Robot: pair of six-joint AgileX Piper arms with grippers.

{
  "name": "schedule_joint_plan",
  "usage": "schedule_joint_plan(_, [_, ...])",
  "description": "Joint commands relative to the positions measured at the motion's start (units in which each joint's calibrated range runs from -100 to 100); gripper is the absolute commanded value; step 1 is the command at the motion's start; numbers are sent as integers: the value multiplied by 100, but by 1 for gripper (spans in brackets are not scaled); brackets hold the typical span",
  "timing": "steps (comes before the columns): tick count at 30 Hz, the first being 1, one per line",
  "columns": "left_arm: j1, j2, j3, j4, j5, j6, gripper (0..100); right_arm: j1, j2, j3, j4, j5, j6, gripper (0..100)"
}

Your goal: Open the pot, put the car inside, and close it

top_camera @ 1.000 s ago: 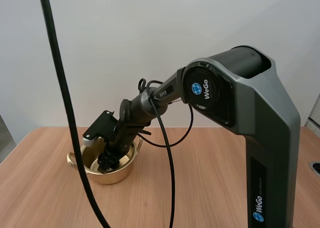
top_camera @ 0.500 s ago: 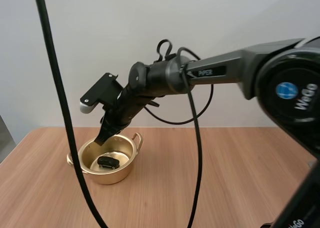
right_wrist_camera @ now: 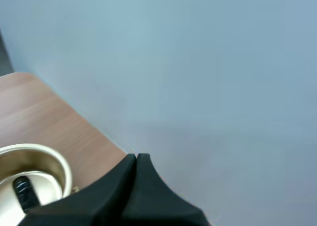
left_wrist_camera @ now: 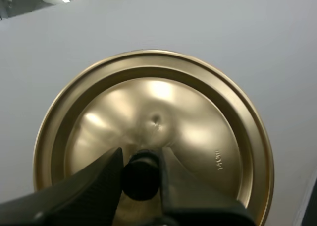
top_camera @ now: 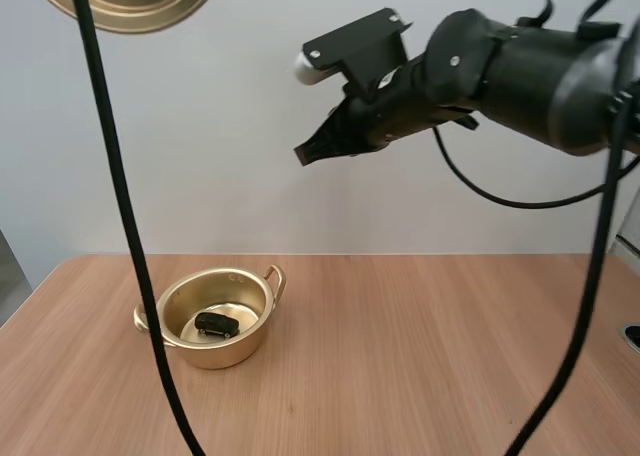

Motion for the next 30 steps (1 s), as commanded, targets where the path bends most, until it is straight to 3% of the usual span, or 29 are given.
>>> schedule_joint_plan(1, [-1,-168,1165,50,-98,43,0,-726,-1161,292,-5,-914,0,0])
schedule_joint_plan(5, [-1,-160,2319,241,-98,122,0,-1088,-1760,764,-23,-1415,-12,0])
schedule_joint_plan(12, [82,385,3461,230,57,475,0,-1210,-2376,1154,43,-1449,96,0])
schedule_joint_plan(20, [90,1503,3738,-261,457,454,0,-1210,-2615,1154,-27,-1380,282,0])
schedule_joint_plan(30, [90,2902,3738,-272,117,454,0,-1210,-2615,1154,-57,-1269,282,0])
